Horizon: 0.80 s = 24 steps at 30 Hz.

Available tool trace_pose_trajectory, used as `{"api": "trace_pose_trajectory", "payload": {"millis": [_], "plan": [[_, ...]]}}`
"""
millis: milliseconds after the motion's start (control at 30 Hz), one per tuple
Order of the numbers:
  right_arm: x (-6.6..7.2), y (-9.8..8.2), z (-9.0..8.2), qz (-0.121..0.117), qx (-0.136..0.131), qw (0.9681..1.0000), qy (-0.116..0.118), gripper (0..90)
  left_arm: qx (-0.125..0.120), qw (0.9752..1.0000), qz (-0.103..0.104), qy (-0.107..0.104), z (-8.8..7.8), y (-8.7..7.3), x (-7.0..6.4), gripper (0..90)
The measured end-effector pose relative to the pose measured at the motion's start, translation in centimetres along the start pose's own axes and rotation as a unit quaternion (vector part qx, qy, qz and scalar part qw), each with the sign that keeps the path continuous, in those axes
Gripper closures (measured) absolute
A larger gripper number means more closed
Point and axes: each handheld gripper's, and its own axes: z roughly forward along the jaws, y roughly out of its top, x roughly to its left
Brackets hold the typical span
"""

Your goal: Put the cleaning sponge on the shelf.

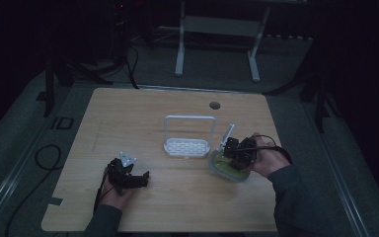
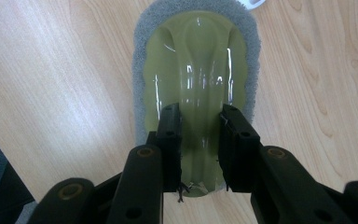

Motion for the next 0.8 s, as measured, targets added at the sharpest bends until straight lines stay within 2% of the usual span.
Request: {"api": "trace_pose_trajectory", "payload": {"millis": [800], "plan": [[-0.1,1.5,-0.6,-0.021,-0.007,0.9997,-0.013,71.5,-0.001,1.0000,0.001,0.000,0.0,0.0,0.0,3.8]]}}
